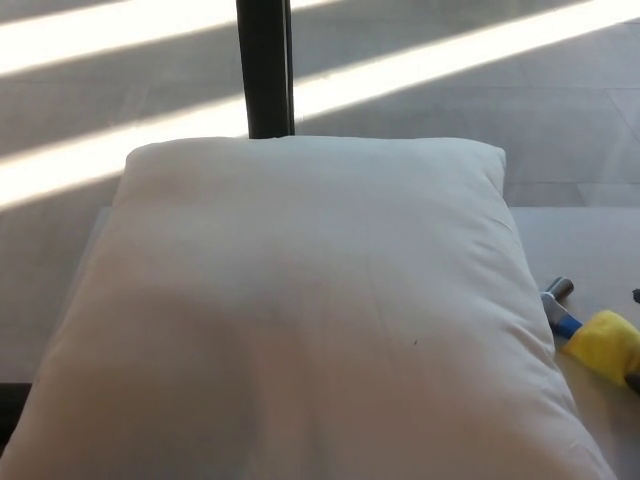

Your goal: A hammer is kept on the right hand side and a pillow is kept on the left hand side on the desk infront of the robot and the robot uses its right hand to pick up the hammer and makes a downward swinging motion to hit the pillow

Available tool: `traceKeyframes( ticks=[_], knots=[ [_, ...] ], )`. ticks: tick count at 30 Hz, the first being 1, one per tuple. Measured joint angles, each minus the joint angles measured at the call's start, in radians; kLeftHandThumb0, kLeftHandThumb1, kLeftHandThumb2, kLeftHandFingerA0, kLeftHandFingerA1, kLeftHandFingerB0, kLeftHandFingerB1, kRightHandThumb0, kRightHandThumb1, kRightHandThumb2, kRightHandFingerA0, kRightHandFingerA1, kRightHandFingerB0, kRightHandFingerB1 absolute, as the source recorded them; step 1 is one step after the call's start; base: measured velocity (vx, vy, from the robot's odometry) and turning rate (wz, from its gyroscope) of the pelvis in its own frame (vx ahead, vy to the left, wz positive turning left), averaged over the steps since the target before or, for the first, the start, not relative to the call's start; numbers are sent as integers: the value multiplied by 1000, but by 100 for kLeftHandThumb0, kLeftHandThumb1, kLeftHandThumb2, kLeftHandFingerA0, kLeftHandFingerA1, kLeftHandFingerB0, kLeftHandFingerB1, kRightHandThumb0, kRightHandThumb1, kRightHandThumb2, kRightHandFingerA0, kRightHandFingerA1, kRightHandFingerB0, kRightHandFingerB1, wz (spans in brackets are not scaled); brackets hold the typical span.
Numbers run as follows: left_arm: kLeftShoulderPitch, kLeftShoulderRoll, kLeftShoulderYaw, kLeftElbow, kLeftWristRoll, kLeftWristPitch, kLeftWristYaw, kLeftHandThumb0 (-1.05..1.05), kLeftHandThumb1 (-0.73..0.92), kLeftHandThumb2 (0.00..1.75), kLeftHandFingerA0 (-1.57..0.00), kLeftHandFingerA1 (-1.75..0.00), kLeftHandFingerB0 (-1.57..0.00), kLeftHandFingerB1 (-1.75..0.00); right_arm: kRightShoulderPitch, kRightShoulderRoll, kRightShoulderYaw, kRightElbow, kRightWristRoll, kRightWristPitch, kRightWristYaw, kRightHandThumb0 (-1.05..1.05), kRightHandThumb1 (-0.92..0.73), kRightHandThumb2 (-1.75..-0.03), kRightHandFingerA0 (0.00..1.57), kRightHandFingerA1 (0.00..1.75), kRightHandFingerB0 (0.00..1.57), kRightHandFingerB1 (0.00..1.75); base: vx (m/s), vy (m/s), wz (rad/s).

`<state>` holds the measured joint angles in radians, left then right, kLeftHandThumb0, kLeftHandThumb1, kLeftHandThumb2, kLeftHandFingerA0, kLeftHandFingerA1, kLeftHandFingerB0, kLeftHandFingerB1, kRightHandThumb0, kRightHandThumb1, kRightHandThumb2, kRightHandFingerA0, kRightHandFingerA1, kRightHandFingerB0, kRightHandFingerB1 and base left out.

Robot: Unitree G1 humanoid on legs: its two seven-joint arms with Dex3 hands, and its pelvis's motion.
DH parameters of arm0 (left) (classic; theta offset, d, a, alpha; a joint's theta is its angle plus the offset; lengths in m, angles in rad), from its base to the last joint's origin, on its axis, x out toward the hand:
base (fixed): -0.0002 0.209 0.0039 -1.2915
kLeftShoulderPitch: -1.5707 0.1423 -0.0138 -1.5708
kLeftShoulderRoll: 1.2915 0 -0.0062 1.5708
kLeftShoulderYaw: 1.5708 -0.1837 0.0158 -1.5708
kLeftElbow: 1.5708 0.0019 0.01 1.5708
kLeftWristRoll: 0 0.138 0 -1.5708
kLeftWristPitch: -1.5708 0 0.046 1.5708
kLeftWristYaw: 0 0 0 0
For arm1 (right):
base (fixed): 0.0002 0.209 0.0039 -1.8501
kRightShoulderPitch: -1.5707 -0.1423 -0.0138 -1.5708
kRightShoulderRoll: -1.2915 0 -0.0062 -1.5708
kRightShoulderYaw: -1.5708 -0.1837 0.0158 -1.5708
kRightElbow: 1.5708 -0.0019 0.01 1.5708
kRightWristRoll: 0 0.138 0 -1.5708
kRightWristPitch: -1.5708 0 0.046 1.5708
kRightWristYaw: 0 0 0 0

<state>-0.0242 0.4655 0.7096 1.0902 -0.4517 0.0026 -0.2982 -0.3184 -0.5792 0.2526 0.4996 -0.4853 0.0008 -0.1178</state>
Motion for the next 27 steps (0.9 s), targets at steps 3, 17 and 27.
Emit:
traceKeyframes(
  ticks=[3, 17, 27],
  knots=[
    [-1, 0, -5, 2, 0, -2, -2, -63, 78, 63, -52, -53, -46, -42, -11, 36, 21, 31, -18, 1, -6, -69, -68, -62, 4, 38, 19, 28, 0, 0, 0],
    [-7, 0, -20, 45, 0, -31, -6, -64, 80, 63, -55, -54, -48, -41, -123, 63, 51, 197, -80, 68, -25, -49, -63, -59, 25, 52, 32, 31, 0, 0, 0],
    [0, 0, -20, 44, -1, -32, -14, -64, 78, 63, -56, -55, -51, -41, -168, 73, 41, 298, -81, 95, -24, -49, -61, -58, 45, 60, 31, 31, 0, 0, 0]
  ],
)
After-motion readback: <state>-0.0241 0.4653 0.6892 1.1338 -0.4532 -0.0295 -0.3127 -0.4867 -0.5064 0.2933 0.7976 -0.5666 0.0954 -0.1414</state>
